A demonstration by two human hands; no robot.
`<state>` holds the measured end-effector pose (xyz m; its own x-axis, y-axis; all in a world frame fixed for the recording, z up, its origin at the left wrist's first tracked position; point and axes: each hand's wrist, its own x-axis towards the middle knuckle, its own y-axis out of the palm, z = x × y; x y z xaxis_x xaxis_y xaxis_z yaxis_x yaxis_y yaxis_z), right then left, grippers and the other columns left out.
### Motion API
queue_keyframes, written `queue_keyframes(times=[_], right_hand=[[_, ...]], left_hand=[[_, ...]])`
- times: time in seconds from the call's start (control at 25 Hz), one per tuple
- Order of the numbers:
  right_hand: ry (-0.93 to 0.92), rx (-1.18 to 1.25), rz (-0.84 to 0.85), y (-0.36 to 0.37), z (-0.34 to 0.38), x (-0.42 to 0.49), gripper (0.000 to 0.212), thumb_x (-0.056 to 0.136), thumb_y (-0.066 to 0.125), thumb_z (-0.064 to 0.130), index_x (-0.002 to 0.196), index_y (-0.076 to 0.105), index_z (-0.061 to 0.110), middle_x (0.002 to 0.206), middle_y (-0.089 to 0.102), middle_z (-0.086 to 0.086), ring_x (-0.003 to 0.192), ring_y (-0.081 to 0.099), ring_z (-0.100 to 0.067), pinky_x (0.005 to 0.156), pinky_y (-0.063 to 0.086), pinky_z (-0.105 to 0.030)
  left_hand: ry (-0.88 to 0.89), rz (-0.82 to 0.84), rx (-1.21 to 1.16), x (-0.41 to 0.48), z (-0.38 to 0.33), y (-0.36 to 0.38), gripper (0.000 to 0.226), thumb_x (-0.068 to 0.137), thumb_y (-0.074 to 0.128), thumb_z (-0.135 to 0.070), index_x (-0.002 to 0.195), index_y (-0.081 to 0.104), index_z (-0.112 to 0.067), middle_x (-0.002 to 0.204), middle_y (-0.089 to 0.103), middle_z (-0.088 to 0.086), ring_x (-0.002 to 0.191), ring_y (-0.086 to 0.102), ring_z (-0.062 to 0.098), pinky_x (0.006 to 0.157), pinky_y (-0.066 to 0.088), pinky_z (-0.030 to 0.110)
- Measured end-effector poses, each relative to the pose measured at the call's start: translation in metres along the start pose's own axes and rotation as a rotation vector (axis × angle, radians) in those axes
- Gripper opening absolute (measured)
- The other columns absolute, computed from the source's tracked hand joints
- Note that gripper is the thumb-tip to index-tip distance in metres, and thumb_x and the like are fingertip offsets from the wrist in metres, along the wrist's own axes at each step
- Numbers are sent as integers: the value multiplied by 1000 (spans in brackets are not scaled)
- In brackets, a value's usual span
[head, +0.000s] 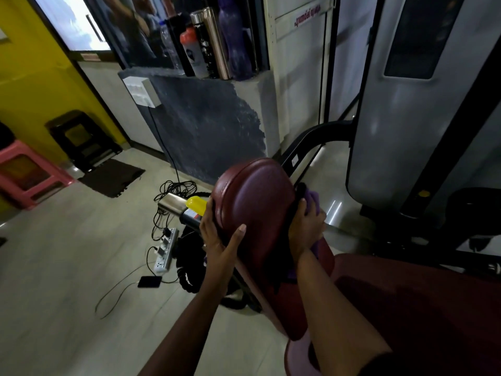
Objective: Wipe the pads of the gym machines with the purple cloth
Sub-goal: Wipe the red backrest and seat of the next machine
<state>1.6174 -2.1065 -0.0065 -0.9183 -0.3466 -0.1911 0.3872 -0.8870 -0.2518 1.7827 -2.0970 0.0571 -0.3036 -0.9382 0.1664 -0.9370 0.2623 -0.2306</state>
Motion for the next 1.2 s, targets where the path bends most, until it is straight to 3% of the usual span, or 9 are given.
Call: queue_keyframes(times=[0.2,0.32,0.4,0.56,0.64,0.76,1.04,1.12,1.2], right_hand=[[-370,250,31,-25,15,-56,42,94,39,35,132,49,21,129,52,1,113,44,-6,97,35,-15],[-540,23,9,-4,5,-116,50,92,32,51,134,46,27,140,45,-12,121,47,-26,102,34,-32],[-509,-113,7,12,-14,-129,57,91,21,61,138,35,32,145,39,-14,127,42,-34,103,34,-43],[-317,-69,-69,12,-48,-107,63,87,26,59,141,36,28,149,34,-6,134,32,-23,110,28,-43],[-263,-52,-95,12,-62,-101,62,85,29,56,140,39,28,147,36,-7,133,35,-24,108,31,-42],[-216,-45,-127,7,-85,-97,55,86,31,52,136,43,33,141,42,-14,127,42,-31,104,36,-43],[145,-93,-77,-17,-144,-80,79,75,18,64,139,41,25,146,33,-17,131,30,-36,108,23,-42],[147,-57,-60,-23,-145,-73,73,78,23,60,138,42,24,144,34,-20,129,33,-38,108,25,-38],[13,42,-93,-27,-128,-67,67,79,29,57,133,49,23,139,41,-16,128,39,-31,106,24,-19]], left_hand=[[-1,73,-50,-16,16,-8,84,69,63,-50,131,9,-66,154,16,-7,138,31,14,111,35,49],[-29,41,-148,-29,27,-1,81,78,60,-34,129,5,-64,152,28,-2,136,37,12,113,32,49],[-57,17,-196,-32,33,3,81,81,55,-27,133,0,-55,151,29,-5,131,42,4,111,36,45],[-66,45,-150,-35,46,12,97,79,63,-22,144,-7,-41,147,22,-25,119,42,-18,102,43,20],[-64,16,-53,-42,51,18,103,76,69,-30,141,-9,-47,147,20,-27,126,41,-10,105,42,26],[-63,-41,54,-51,55,25,102,72,69,-40,134,-11,-59,156,13,-6,139,32,14,109,39,44],[-69,-40,96,-51,56,27,99,81,68,-26,130,-11,-60,157,7,-7,141,23,12,113,33,46],[-63,-48,114,-54,57,29,98,81,68,-30,130,-11,-61,158,5,-7,143,20,11,114,30,46],[-57,-44,119,-59,60,32,99,80,68,-32,128,-12,-64,157,5,-10,143,21,13,113,32,47]])
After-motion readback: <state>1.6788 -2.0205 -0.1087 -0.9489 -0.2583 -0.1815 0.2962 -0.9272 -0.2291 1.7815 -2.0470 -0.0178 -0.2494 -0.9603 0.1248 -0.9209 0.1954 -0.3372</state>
